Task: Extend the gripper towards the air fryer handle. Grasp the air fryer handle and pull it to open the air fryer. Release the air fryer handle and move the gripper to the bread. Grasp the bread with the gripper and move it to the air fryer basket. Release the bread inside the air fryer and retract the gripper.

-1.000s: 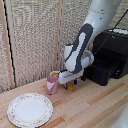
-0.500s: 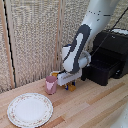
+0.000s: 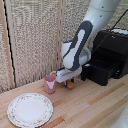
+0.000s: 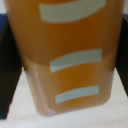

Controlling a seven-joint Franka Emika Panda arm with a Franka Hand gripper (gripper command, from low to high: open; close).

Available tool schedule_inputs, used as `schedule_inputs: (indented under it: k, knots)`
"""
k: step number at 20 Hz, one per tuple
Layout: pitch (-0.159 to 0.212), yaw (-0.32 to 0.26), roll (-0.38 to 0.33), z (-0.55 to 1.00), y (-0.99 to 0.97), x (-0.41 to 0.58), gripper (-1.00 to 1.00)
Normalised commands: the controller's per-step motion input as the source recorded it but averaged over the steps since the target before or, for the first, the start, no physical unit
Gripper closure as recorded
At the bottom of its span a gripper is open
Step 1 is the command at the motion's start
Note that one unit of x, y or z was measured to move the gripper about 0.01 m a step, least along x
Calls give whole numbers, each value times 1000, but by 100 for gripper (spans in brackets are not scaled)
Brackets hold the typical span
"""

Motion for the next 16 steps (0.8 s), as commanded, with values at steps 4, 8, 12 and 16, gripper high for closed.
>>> schedule_inputs:
  k: [4, 8, 12, 16]
  knots:
    - [-31, -155, 0, 1000, 272, -45, 100]
    - [1, -163, -1, 1000, 191, 59, 100]
    - [58, -152, -32, 1000, 38, 320, 100]
    - [18, -279, -127, 664, -12, 395, 100]
